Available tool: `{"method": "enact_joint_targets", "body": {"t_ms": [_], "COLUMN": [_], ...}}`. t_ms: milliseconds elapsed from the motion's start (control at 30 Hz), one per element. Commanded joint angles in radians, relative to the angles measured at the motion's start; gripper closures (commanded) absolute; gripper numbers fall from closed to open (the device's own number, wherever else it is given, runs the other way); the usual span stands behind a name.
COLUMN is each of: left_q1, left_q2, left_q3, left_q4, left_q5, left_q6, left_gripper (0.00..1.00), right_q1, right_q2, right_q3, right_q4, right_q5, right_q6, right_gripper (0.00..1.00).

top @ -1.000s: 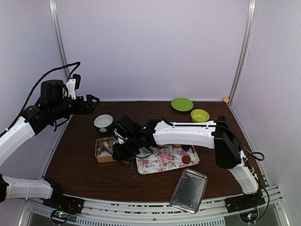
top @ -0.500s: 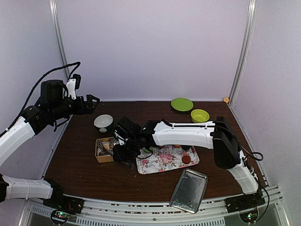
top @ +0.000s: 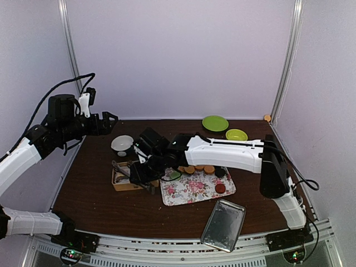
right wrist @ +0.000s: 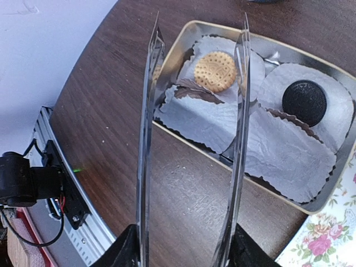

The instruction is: Pack the cookies

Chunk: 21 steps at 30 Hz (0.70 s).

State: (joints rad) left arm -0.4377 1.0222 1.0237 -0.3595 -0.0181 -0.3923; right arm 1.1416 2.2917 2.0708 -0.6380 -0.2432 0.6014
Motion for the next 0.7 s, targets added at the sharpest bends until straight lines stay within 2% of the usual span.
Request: {"method": "enact_joint_targets", "body": {"t_ms": [0, 133, 233, 467, 567, 667], "left_q1": [0.005, 0.006, 0.006, 0.006, 0.005, 0.006], "left_q2": [-0.001, -0.007, -0.01, -0.007, -0.007, -0.005], "left_q3": [0.019, 0.018, 0.015, 0.017, 0.019, 0.017], "left_q4": [0.056, 0.057, 0.057, 0.055, 0.053, 0.054], "left_q5": [0.013, 0.005, 0.002, -0.002, -0.001, 0.004], "left_q6": [-0.007, -0.006, -0.006, -0.006, -0.006, -0.006], "left_gripper": [0.02, 0.02, 0.02, 0.02, 0.02, 0.02], "right_q1": [0.002, 0.001, 0.001, -0.043, -0.083, -0.148], "right_q2": [-0.153, -0.304, -0.461, -0.804, -0.913, -0.994], "right_q3": [-0.013, -0.146, -0.295, -0.665, -0.838, -0.962], "right_q4": [-0.002, 0.012, 0.012, -0.151, -0.23, -0.219], "right_q5": [0.029, 0.049, 0.129, 0.286, 0.3, 0.261], "right_q6": [-0.011, -0.008, -0.016, -0.003, 0.004, -0.01], "right_gripper": [0.5, 0.5, 0.5, 0.51, 0.51, 0.52]}}
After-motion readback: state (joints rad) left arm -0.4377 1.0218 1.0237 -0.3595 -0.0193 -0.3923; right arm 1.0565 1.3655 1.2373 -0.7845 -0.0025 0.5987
